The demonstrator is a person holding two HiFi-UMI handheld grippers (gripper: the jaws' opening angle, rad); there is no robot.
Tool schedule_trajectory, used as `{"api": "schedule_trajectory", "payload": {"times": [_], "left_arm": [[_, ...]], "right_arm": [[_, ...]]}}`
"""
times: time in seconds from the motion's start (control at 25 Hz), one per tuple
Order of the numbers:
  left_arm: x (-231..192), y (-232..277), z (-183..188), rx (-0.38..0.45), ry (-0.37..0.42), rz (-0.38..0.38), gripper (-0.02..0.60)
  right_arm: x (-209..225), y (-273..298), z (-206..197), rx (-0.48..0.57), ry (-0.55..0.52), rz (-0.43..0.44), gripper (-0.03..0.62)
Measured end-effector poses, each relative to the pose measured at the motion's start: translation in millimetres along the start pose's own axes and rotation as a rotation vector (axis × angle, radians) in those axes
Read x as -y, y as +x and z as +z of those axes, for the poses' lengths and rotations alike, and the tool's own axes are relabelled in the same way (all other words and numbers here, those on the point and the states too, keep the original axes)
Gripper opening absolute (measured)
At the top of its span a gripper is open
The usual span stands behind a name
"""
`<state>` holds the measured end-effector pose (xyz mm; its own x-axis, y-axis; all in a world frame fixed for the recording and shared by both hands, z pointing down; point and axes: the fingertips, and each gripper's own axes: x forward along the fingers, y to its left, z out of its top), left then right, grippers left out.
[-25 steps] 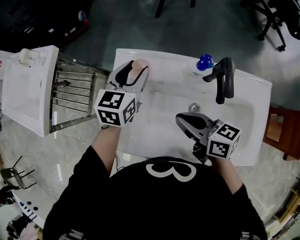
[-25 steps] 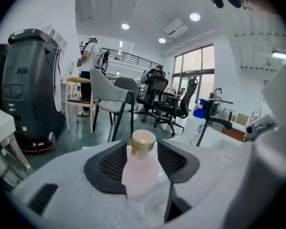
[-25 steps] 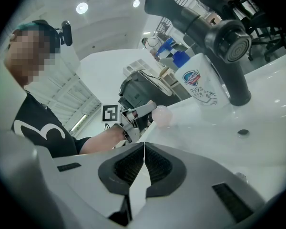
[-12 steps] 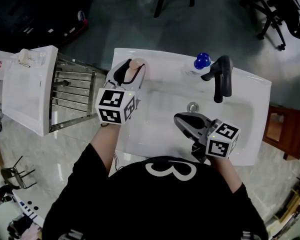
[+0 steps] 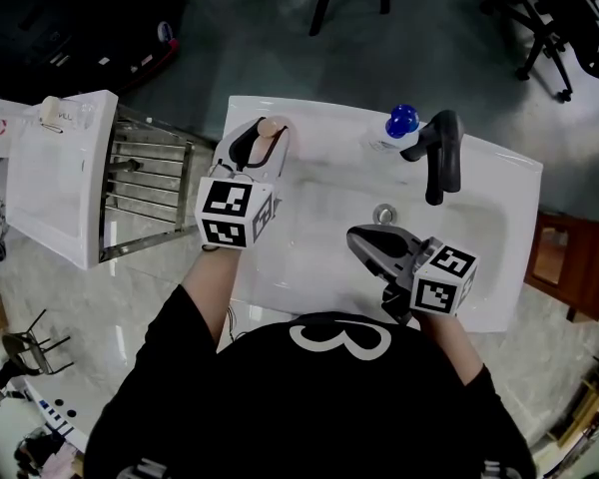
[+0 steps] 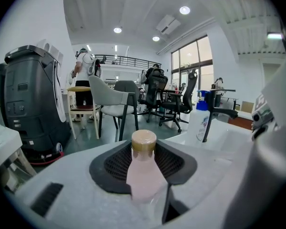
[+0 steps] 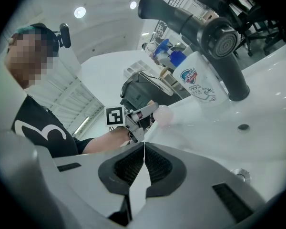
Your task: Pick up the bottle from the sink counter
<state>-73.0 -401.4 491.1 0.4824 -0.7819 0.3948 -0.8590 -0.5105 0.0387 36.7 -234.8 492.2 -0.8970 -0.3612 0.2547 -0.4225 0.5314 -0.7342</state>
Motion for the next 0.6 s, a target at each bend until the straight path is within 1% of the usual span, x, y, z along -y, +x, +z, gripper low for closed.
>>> {"api": "schedule_trajectory", "payload": {"times": [0.4,0.6], "left_arm": [[1,-1,1,0.013,0.017,0.002,0.150],[1,-4,0,0.002,0.010,0.003,0.150]], "right_arm": [[1,-14,4,0.035,-0.005,-0.031,0.014],[-1,-12,4,0.041,-0.005,-0.031,0.015]]}}
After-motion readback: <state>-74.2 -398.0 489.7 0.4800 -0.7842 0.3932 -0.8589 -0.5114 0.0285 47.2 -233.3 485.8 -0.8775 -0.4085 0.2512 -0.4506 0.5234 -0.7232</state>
